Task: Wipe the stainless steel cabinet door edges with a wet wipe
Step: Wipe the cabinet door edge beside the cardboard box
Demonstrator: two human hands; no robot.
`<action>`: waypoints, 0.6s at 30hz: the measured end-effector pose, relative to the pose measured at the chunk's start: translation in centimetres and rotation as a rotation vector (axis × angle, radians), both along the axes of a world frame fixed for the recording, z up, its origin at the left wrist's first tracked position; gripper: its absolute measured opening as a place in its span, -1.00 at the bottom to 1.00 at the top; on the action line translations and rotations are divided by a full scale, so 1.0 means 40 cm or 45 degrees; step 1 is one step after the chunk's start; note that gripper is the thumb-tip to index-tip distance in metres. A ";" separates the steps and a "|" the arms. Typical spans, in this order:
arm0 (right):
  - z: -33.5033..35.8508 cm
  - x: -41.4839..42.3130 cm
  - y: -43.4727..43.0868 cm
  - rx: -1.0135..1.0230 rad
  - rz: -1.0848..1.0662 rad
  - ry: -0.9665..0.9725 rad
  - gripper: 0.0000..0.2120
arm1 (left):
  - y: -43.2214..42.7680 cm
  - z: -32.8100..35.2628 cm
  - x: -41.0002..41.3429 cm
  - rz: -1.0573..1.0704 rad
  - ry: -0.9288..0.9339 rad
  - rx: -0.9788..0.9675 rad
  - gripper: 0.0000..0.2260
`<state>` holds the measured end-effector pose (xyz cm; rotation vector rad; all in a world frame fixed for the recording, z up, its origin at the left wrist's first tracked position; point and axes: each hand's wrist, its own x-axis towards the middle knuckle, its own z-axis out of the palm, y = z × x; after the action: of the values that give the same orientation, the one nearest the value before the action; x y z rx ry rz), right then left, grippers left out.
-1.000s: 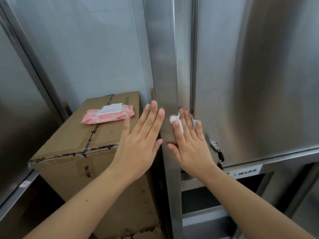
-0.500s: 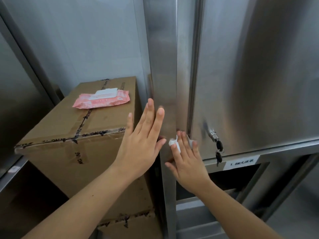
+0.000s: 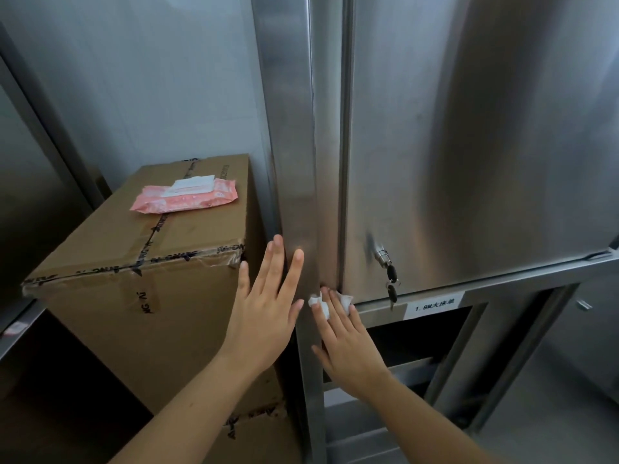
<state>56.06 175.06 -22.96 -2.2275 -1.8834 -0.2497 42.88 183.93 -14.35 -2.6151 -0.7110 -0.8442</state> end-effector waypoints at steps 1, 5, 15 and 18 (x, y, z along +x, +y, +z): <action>-0.004 -0.002 -0.002 -0.028 0.013 0.029 -0.28 | -0.010 -0.003 -0.005 0.009 0.002 -0.027 -0.36; 0.002 -0.023 -0.025 -0.110 -0.025 0.051 -0.30 | -0.047 -0.008 -0.031 0.090 -0.023 -0.163 -0.47; 0.067 -0.042 -0.078 -0.045 -0.025 -0.013 -0.43 | -0.116 -0.042 -0.072 0.088 -0.037 -0.387 -0.47; 0.088 -0.057 -0.101 0.046 -0.056 -0.002 -0.46 | -0.129 -0.049 -0.081 0.071 -0.031 -0.498 -0.52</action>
<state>53.79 171.03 -19.43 -2.2478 -1.8174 -0.2910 39.64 178.78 -16.32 -2.9090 -1.0429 -0.7875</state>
